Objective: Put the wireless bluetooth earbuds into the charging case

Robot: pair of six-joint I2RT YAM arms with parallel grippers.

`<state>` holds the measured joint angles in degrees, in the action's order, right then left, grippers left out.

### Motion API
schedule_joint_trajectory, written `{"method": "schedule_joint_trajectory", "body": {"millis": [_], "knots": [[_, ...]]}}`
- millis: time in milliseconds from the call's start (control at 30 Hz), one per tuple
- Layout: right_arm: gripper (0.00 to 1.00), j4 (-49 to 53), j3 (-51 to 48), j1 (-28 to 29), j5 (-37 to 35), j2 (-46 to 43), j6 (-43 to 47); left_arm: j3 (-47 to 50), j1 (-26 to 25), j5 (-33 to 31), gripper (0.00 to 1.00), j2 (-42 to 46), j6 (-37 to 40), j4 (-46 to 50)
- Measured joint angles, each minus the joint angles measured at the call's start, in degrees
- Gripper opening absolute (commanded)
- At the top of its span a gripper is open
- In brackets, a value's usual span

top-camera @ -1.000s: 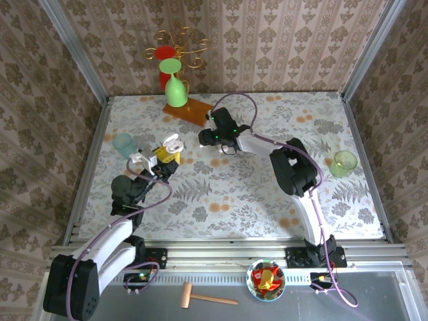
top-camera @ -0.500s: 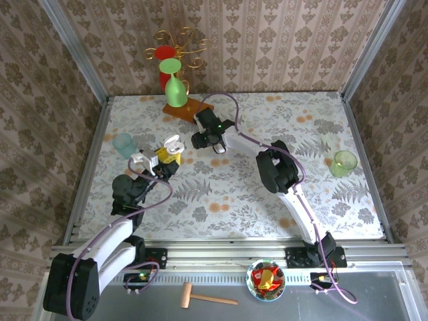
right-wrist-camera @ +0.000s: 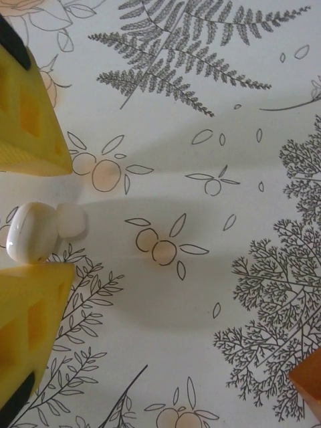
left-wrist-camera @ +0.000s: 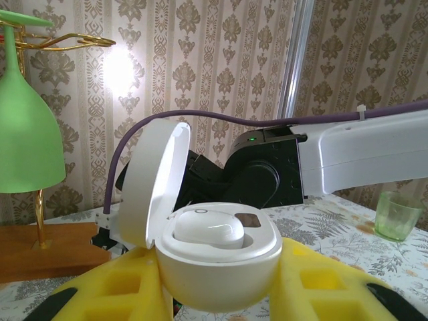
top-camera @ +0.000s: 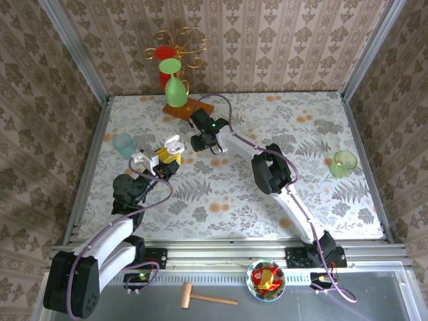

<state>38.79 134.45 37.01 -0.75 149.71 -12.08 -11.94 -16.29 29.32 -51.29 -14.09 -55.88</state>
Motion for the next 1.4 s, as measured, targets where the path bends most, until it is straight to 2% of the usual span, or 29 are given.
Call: {"method": "schedule_joint_trajectory", "body": {"millis": [200, 467, 700, 1033, 1233, 1400], "knots": [[0.26, 2.2, 1.8, 0.0, -0.9, 0.8, 0.0, 0.1, 0.0, 0.0, 0.26, 0.0, 0.0, -0.3], [0.26, 1.3, 0.1, 0.0, -1.0, -0.1, 0.5, 0.3, 0.0, 0.0, 0.26, 0.0, 0.0, -0.3], [0.26, -4.8, -21.9, 0.6, 1.9, -12.8, 2.2, 0.3, 0.0, 0.0, 0.27, 0.0, 0.0, -0.3], [0.26, -11.3, -58.1, 2.3, 5.7, -37.7, 4.3, 0.3, 0.0, 0.0, 0.27, 0.4, 0.0, 0.2], [0.27, -11.5, -68.5, 2.5, 5.2, -43.9, 4.4, 0.3, 0.0, 0.0, 0.27, 0.4, 0.0, 0.2], [0.34, -12.4, -70.0, 2.6, 3.6, -43.9, 4.2, 0.3, 0.0, 0.3, 0.27, 0.4, 0.0, 0.2]]}}
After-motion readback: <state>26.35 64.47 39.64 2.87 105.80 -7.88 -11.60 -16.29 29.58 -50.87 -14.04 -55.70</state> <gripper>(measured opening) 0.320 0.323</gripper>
